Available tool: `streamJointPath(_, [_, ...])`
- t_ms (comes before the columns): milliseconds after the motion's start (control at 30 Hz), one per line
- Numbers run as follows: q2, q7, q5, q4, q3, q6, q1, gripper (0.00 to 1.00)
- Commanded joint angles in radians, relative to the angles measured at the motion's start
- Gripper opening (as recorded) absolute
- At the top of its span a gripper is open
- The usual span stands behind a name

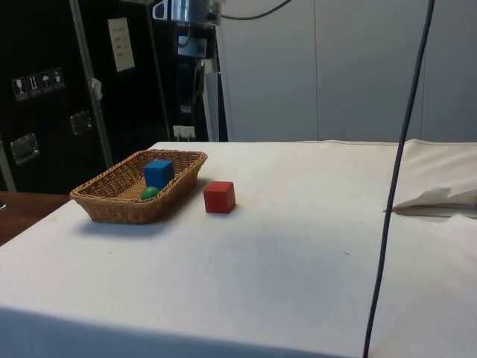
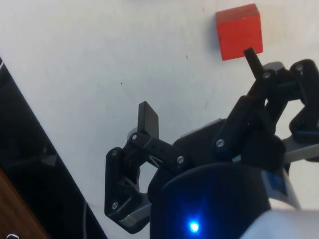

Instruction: Place all non-red objects into the basket.

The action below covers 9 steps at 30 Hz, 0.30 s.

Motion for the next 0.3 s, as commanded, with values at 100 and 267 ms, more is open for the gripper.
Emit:
streamJointPath(100, [-0.015,0.003,-0.013,-0.02,0.006,0.013,0.005,1.0])
streamJointPath(267, [-0.022,-0.013,0.0,-0.028,0.016,0.004,0.001,1.0])
